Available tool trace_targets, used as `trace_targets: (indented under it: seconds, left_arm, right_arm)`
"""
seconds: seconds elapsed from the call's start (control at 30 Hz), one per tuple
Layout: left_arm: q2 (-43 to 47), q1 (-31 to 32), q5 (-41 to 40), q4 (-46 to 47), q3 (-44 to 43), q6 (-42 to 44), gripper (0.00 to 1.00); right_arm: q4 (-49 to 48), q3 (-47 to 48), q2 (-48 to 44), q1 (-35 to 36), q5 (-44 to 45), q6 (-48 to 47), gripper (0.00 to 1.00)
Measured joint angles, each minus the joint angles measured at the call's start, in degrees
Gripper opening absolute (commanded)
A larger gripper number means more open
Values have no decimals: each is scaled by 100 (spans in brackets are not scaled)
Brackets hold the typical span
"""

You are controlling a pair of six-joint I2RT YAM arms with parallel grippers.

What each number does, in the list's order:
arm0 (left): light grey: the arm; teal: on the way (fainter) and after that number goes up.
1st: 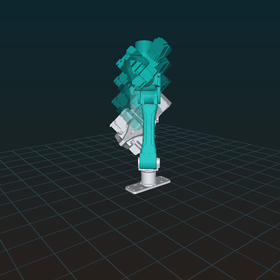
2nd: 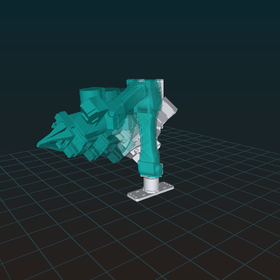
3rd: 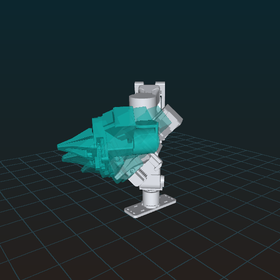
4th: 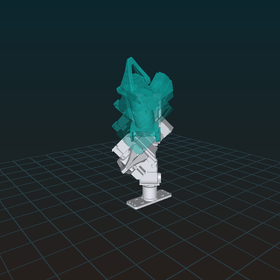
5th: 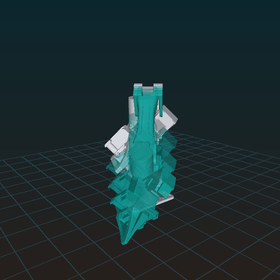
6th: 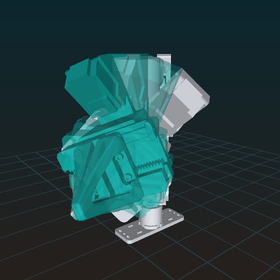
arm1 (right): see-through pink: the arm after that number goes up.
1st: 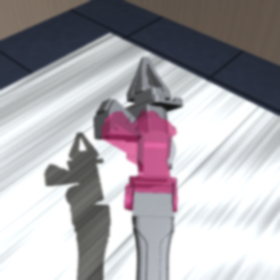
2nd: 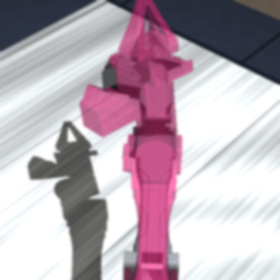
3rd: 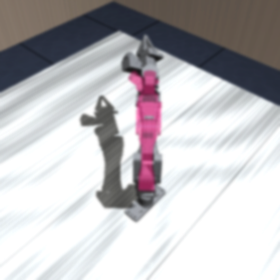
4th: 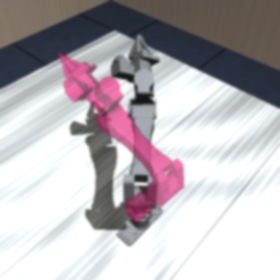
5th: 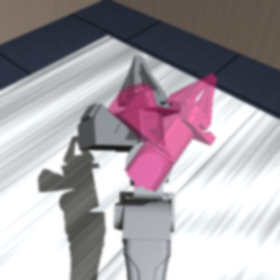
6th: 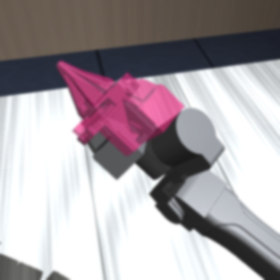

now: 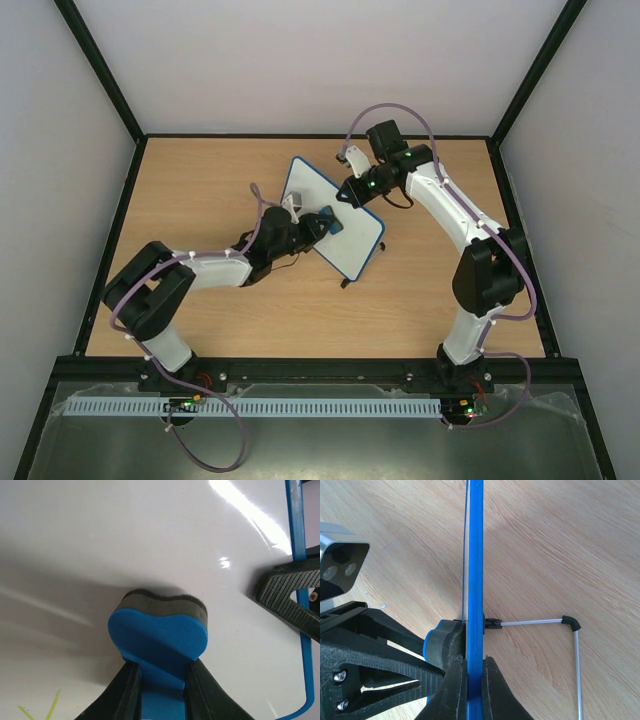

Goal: Erase the whiteboard

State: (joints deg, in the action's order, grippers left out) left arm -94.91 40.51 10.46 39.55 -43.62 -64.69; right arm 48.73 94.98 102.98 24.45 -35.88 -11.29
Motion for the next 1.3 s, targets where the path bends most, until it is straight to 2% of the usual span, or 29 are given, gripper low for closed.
trace_targets:
  seconds: [0.2,0.4,0.53,0.73,0.83,1.0,1.3]
  left_arm:
    - [-221,177,-466,656,387,-50,3]
    - [-616,433,-807,789,841,-409,3]
    - [-640,459,-881,376,826,-501,3]
    - [-164,457,-911,-721,232,-160,3]
    - [162,455,-922,-756,-105,81,3]
    - [387,442,-962,-358,-214,195,3]
    - [-317,420,-935,988,1064,-527,3]
  right_arm:
    - [-22,-15,7,-7,52,-15,2]
    - [-103,-72,-2,-42,13,-7,2]
    - [-105,-72,-2,-39,-50,-2,2]
    - [-107,-72,-2,-35,-103,-4,2]
    - [-111,-76,-2,-31,-151,-33,2]
    - [-181,-127,31,31,-284,-151,2]
    - [-236,-142,42,0,-216,-153,2]
